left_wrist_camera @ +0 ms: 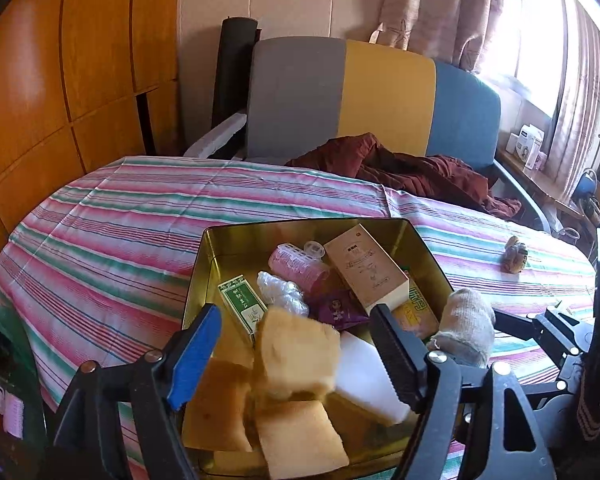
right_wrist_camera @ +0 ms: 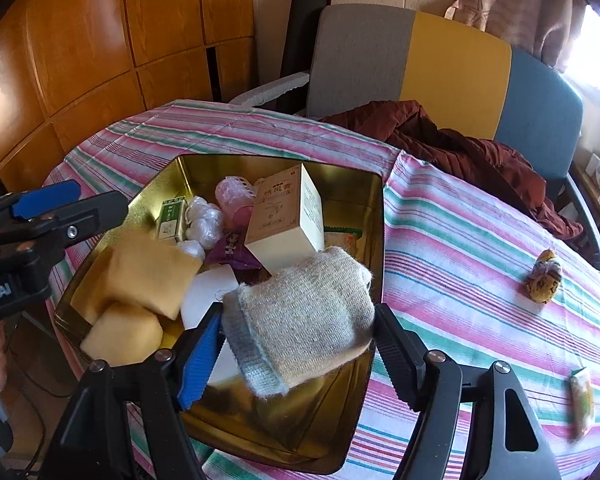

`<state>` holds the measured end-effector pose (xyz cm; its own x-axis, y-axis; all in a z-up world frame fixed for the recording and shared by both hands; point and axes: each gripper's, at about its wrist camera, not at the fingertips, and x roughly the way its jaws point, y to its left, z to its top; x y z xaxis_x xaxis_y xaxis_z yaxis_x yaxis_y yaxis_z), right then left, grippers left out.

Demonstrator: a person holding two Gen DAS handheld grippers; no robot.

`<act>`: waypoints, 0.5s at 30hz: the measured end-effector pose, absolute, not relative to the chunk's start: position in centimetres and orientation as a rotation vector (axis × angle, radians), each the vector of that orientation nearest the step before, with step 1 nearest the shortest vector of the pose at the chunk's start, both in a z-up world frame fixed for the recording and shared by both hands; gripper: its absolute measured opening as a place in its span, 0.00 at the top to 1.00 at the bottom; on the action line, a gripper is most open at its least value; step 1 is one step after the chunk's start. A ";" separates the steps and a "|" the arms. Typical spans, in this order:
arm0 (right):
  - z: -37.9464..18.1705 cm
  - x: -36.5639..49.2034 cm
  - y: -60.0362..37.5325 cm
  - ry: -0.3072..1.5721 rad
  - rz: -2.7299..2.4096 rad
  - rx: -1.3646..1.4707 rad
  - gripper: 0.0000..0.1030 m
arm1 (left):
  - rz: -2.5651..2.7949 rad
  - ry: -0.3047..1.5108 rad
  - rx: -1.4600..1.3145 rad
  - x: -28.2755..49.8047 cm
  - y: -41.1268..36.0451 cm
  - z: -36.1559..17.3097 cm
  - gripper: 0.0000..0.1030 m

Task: Organize objects
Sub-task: 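Carry sponge and sock into the gold tray and open both tools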

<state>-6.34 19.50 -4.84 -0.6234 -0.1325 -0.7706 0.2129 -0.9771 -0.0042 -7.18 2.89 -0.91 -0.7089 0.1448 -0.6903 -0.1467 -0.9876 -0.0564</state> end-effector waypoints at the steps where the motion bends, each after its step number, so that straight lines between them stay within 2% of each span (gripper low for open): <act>1: -4.9 -6.3 19.5 0.139 -2.664 1.256 0.28 | 2.770 0.005 -1.117 -7.2 2.9 -0.9 0.22; 3: -5.1 -6.3 19.5 0.137 -2.656 1.261 0.27 | 2.772 0.007 -1.117 -7.1 2.9 -0.9 0.21; 6: -5.0 -6.1 19.3 0.128 -2.646 1.246 0.18 | 2.773 0.009 -1.117 -6.9 2.9 -0.9 0.21; 15: -4.0 -5.3 19.5 0.109 -2.669 1.206 0.16 | 2.791 0.005 -1.089 -5.7 2.7 -0.2 0.21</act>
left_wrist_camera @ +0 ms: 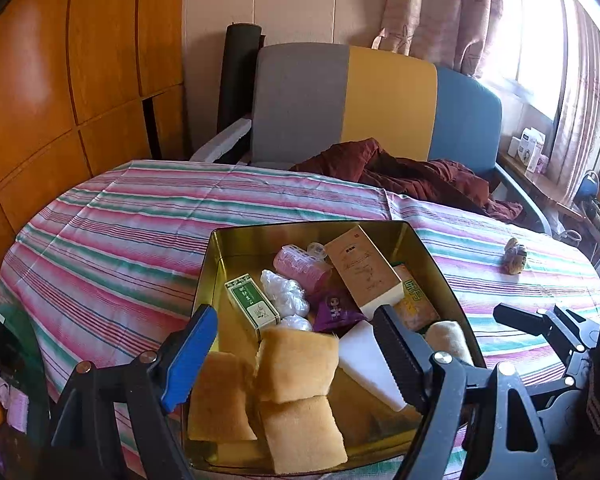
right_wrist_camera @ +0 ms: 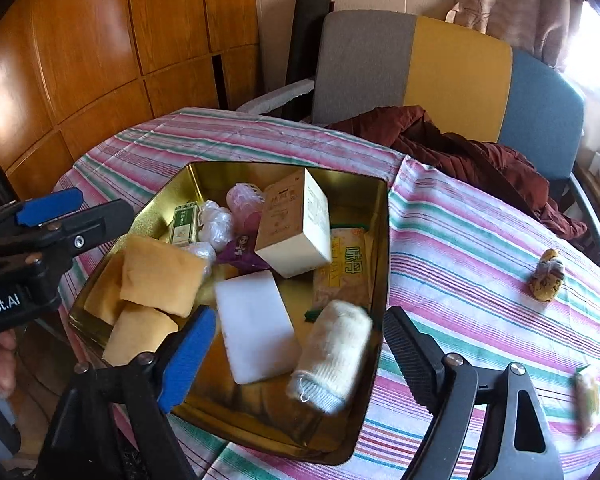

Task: Organize objects
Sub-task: 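Carry sponge and sock into the gold tray and open both tools, then grasp the yellow knit glove with the left tool while the right tool grasps the WEIDAN packet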

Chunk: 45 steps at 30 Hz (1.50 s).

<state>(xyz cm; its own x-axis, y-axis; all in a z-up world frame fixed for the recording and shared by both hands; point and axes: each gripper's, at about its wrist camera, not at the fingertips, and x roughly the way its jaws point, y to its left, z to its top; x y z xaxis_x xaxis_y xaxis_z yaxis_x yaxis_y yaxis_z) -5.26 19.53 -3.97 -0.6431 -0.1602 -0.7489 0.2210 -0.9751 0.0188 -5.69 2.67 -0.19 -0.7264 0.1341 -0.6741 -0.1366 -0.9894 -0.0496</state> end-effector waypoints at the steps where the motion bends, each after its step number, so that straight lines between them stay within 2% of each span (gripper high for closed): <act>1: -3.8 -5.1 19.6 0.109 -2.674 1.202 0.15 | 2.792 0.006 -1.085 -5.5 2.7 -0.1 0.21; 17: -3.0 -2.2 27.4 0.018 -2.841 1.267 0.10 | 2.675 0.087 -1.019 -3.5 6.4 0.9 0.21; 26: -3.8 -0.2 38.4 -0.095 -2.994 1.428 0.10 | 2.507 0.144 -1.051 -4.4 12.7 0.4 0.21; 33: -5.3 0.9 50.1 -0.254 -3.061 1.650 0.09 | 2.349 0.176 -1.017 -5.6 19.3 0.8 0.22; 38: -7.5 0.3 54.7 -0.250 -3.025 1.786 0.07 | 2.243 0.215 -1.027 -7.0 24.7 0.1 0.22; 45: -11.1 -2.3 57.0 -0.079 -2.949 1.923 0.07 | 2.130 0.244 -1.122 -11.0 31.6 -3.0 0.22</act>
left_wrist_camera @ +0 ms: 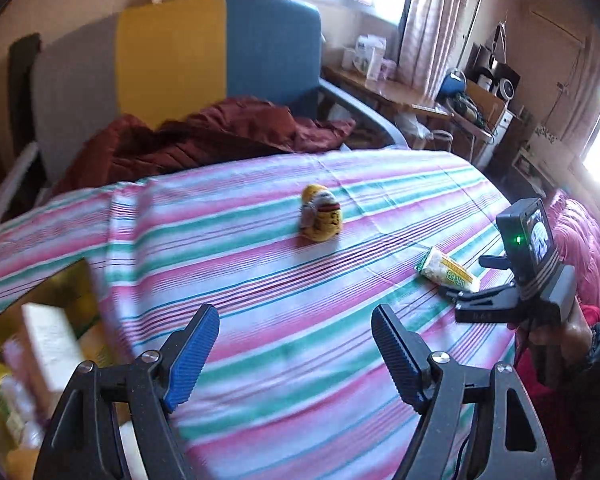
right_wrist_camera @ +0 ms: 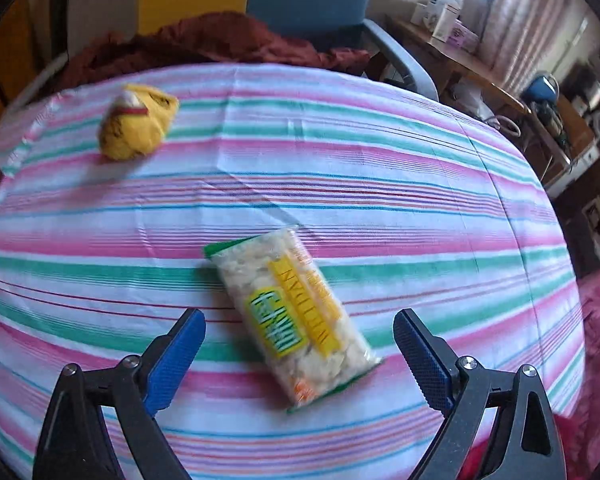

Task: Organize objects
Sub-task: 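Grasp the yellow knit glove with the left tool while the right tool grasps the WEIDAN packet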

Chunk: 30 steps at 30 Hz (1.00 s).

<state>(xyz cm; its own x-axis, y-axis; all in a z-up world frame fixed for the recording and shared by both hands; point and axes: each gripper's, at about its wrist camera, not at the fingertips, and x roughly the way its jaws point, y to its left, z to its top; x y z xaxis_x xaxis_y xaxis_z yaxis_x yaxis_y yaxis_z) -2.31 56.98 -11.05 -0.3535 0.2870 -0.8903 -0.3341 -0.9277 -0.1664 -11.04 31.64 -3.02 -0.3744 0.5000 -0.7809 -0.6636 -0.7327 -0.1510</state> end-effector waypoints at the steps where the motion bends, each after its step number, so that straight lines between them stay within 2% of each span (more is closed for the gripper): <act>1: -11.5 -2.6 57.2 0.050 2.314 -1.525 0.07 | 2.125 0.249 -1.137 -11.7 32.5 -3.6 0.22; 4: -12.5 -3.2 57.4 0.045 2.321 -1.573 0.14 | 2.104 0.237 -1.171 -13.5 34.3 -4.9 0.24; 6: -12.3 -3.3 57.5 0.073 2.350 -1.584 0.32 | 2.095 0.237 -1.187 -14.8 35.9 -5.8 0.24; 7: -12.2 -3.2 57.5 0.089 2.364 -1.588 0.44 | 2.089 0.232 -1.193 -15.3 36.4 -6.1 0.24; 10: -11.9 -3.2 57.0 0.064 2.369 -1.599 0.51 | 2.068 0.219 -1.204 -17.2 39.0 -7.1 0.24; 18: -11.3 -3.4 56.8 0.082 2.384 -1.580 0.53 | 2.070 0.277 -1.252 -21.6 45.7 -10.6 0.25; 19: -11.1 -3.4 56.8 0.085 2.389 -1.573 0.53 | 2.060 0.295 -1.260 -21.9 46.4 -11.2 0.43; 20: -11.0 -3.4 56.7 0.089 2.392 -1.566 0.53 | 2.037 0.312 -1.289 -22.2 46.9 -12.0 0.55; 22: -10.8 -3.4 56.9 0.094 2.402 -1.548 0.53 | 2.012 0.291 -1.301 -22.2 46.9 -12.3 0.64; 30: -8.8 -3.1 55.9 0.152 2.497 -1.452 0.53 | 2.128 0.305 -1.180 -16.8 38.9 -6.8 0.65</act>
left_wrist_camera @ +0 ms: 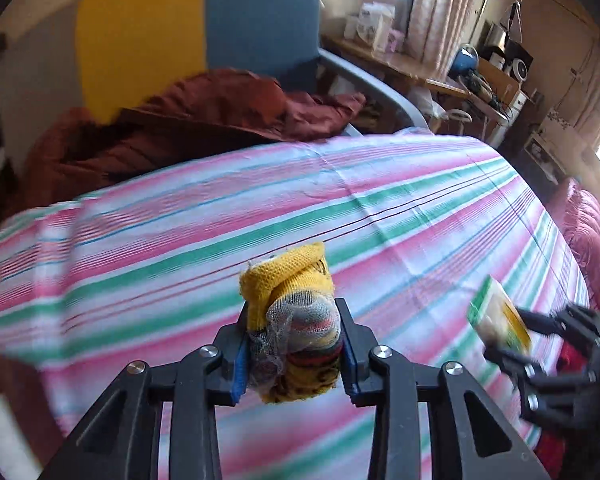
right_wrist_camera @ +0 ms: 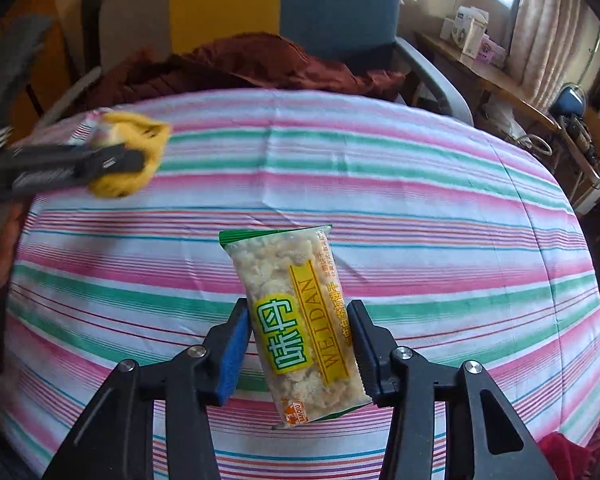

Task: Organize objects
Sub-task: 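Grasp the yellow knit glove with the left tool while the right tool grasps the WEIDAN packet, then carry glove and WEIDAN packet into the gold tray and open both tools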

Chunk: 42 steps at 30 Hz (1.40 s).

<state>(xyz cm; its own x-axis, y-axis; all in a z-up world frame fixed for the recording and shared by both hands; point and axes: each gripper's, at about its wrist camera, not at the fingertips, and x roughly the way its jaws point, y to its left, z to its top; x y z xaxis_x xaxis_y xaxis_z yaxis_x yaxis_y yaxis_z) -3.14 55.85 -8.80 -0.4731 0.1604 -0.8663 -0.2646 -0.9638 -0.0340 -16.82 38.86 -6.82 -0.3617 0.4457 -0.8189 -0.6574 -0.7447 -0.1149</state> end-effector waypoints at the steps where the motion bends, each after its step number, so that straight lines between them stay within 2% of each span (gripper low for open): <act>1: -8.6 -3.2 55.5 0.162 2.511 -1.449 0.53 | 2.152 0.304 -1.164 -16.1 37.6 -5.9 0.65; 6: -7.7 -3.3 52.3 0.146 2.568 -1.459 0.53 | 2.302 0.313 -1.047 -12.0 30.6 -1.4 0.65; 13: -5.9 -3.5 44.7 0.116 2.705 -1.451 0.53 | 2.444 0.323 -0.959 -7.6 22.4 1.6 0.65; 22: -3.8 -5.4 32.5 0.109 2.941 -1.457 0.53 | 2.575 0.231 -1.016 -5.5 14.0 0.7 0.65; 30: -3.6 -8.4 23.4 0.079 3.034 -1.542 0.53 | 2.679 0.090 -1.168 -6.9 5.9 -2.9 0.63; 32: -3.8 -9.1 21.8 0.065 3.028 -1.560 0.52 | 2.683 0.087 -1.205 -7.4 4.7 -3.9 0.61; 35: -4.1 -10.3 20.2 0.101 3.029 -1.586 0.51 | 2.688 0.057 -1.245 -8.1 3.1 -4.9 0.50; 36: -4.2 -10.5 19.8 0.114 3.027 -1.583 0.48 | 2.694 0.045 -1.253 -8.1 2.8 -5.1 0.47; 37: -4.3 -10.7 19.6 0.130 3.023 -1.585 0.39 | 2.694 0.024 -1.258 -8.1 2.5 -5.1 0.42; 38: -4.4 -10.9 19.4 0.146 3.020 -1.594 0.35 | 2.697 0.003 -1.252 -7.9 2.2 -4.9 0.39; 40: -4.4 -10.6 19.1 0.138 3.027 -1.588 0.35 | 2.723 -0.015 -1.230 -7.6 2.0 -4.5 0.33; 42: -4.4 -10.1 18.8 0.117 3.031 -1.585 0.34 | 2.765 -0.029 -1.202 -7.1 1.7 -3.9 0.32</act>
